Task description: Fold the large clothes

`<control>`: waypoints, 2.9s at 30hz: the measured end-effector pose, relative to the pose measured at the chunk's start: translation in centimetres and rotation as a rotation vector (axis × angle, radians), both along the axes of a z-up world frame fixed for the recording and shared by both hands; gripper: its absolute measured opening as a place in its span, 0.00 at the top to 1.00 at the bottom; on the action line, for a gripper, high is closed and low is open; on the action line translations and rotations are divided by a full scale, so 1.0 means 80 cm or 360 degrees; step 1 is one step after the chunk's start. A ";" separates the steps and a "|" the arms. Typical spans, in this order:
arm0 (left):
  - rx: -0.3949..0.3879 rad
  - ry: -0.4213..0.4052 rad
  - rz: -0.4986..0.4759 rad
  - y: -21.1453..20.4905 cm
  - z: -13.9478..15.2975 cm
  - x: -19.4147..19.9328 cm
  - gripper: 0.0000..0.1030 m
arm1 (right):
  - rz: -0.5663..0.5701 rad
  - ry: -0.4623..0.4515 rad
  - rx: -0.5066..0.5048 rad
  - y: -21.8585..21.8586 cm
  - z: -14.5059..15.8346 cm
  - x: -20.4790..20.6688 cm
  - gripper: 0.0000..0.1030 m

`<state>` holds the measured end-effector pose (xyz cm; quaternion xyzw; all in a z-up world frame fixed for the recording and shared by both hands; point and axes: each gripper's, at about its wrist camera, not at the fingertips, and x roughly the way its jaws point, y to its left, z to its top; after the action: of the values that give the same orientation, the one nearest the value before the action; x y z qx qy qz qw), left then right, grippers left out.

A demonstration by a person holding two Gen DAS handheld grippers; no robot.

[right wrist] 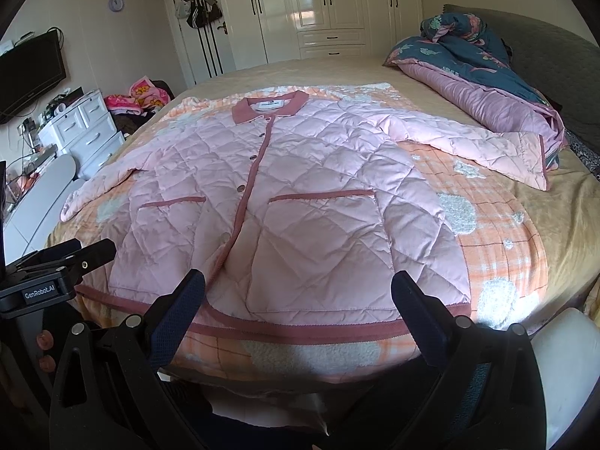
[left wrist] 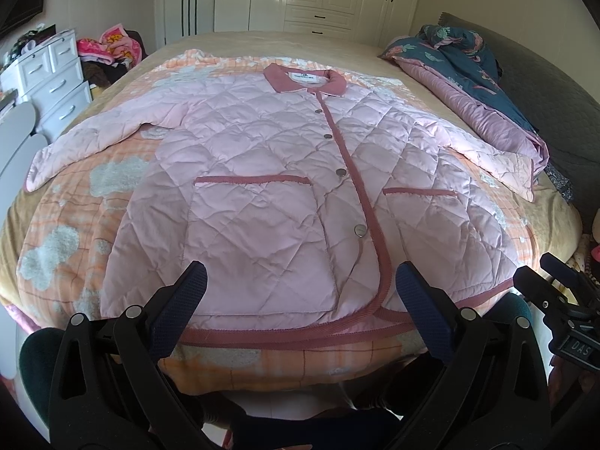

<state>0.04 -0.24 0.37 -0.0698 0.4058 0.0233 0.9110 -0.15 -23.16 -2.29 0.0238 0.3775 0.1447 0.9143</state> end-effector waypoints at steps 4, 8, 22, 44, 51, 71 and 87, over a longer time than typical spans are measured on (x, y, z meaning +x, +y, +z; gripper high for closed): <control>0.0000 0.0001 -0.0002 0.000 0.000 -0.001 0.08 | 0.0001 0.0000 -0.0006 0.000 -0.001 0.000 0.04; -0.0001 0.0004 -0.0012 -0.005 0.000 0.001 0.08 | 0.0006 0.0004 -0.0010 0.003 -0.003 0.001 0.04; -0.0014 0.0032 -0.0026 -0.006 -0.012 0.006 0.08 | 0.0008 0.0016 -0.0014 0.005 -0.007 0.004 0.04; -0.0055 0.0046 0.0009 0.021 0.004 0.076 0.08 | 0.0066 0.0031 -0.0059 0.031 0.022 0.076 0.04; -0.0069 0.0041 0.0018 0.026 0.018 0.113 0.08 | 0.0080 0.0044 -0.0020 0.040 0.036 0.121 0.04; -0.0174 0.0087 0.0000 0.027 0.036 0.284 0.08 | -0.0179 0.0113 0.0205 -0.028 0.044 0.306 0.04; -0.0219 0.0164 -0.0077 -0.029 -0.007 0.429 0.08 | -0.0818 0.0277 0.0347 -0.223 -0.044 0.402 0.04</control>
<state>34.37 -2.60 -0.16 -0.1212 0.4542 -0.0230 0.8823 32.04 -41.01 -5.80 0.2290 0.4183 -0.0546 0.8773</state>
